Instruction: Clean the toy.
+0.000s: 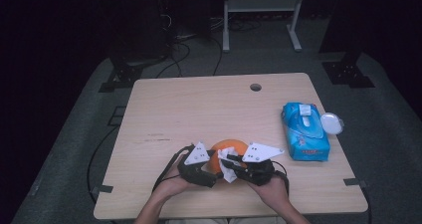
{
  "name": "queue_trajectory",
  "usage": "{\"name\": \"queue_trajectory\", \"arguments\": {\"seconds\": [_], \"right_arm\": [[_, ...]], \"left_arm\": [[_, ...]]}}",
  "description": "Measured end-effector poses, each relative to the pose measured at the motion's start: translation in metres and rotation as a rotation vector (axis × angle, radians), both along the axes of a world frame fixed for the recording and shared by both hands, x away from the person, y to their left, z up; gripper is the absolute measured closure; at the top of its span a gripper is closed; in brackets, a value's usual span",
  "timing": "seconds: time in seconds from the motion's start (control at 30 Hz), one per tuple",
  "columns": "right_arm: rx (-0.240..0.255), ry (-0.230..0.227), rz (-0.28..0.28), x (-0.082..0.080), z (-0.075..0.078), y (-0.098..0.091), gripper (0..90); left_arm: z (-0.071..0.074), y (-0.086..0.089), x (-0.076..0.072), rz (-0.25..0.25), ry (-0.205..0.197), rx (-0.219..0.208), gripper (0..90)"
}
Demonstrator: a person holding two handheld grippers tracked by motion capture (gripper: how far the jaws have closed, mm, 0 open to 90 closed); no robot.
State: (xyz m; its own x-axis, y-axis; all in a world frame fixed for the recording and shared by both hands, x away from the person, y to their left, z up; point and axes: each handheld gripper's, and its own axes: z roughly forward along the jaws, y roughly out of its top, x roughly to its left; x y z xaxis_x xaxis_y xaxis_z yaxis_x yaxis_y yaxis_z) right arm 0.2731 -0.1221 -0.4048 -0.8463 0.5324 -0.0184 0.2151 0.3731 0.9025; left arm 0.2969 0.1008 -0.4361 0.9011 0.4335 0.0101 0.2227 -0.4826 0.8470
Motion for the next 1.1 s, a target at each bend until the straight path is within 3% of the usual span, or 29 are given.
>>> {"name": "queue_trajectory", "arguments": {"seconds": [0.07, 0.17, 0.23, 0.33, 0.37, 0.5, 0.57, 0.63, 0.73, 0.83, 0.97, 1.03, 1.1], "right_arm": [[-0.007, 0.012, -0.046, 0.009, -0.006, -0.011, 78.0], [0.031, 0.059, -0.088, 0.015, -0.007, -0.024, 78.0], [0.036, 0.058, -0.066, 0.012, -0.005, -0.019, 77.9], [-0.001, 0.041, -0.017, 0.005, -0.008, -0.005, 77.8], [-0.004, 0.044, -0.012, 0.006, -0.008, -0.004, 77.8], [0.01, 0.047, -0.083, 0.016, -0.007, -0.023, 77.8], [0.04, 0.081, -0.111, 0.02, -0.009, -0.033, 77.8], [0.051, 0.096, -0.104, 0.02, -0.01, -0.034, 77.8], [0.053, 0.093, -0.054, 0.018, -0.01, -0.027, 77.7], [0.07, 0.115, -0.08, 0.024, -0.012, -0.034, 77.8], [0.097, 0.174, -0.166, 0.034, -0.024, -0.054, 77.8], [0.102, 0.17, -0.167, 0.033, -0.025, -0.053, 77.8], [0.112, 0.155, -0.121, 0.028, -0.021, -0.046, 77.8]], "left_arm": [[-0.001, 0.002, 0.001, 0.003, 0.006, -0.009, 22.0], [0.0, 0.0, 0.001, 0.0, 0.001, -0.003, 22.5], [0.0, -0.002, 0.001, 0.002, -0.003, 0.011, 22.6], [-0.002, -0.002, -0.001, -0.004, -0.017, 0.054, 22.5], [-0.002, -0.001, -0.001, 0.001, -0.008, 0.041, 22.6], [-0.001, 0.0, 0.0, 0.002, 0.002, 0.043, 22.8], [0.006, -0.002, 0.0, 0.008, 0.005, 0.017, 22.0], [0.012, -0.005, -0.001, 0.017, -0.02, -0.012, 21.4], [0.009, -0.004, 0.001, 0.036, -0.031, -0.001, 23.7], [0.004, 0.002, 0.003, 0.05, -0.021, 0.035, 25.9], [0.005, 0.007, 0.004, 0.047, 0.014, 0.003, 25.3], [0.009, 0.005, 0.004, 0.043, -0.007, -0.029, 21.6], [0.011, 0.003, 0.005, 0.059, -0.008, -0.08, 20.9]]}}
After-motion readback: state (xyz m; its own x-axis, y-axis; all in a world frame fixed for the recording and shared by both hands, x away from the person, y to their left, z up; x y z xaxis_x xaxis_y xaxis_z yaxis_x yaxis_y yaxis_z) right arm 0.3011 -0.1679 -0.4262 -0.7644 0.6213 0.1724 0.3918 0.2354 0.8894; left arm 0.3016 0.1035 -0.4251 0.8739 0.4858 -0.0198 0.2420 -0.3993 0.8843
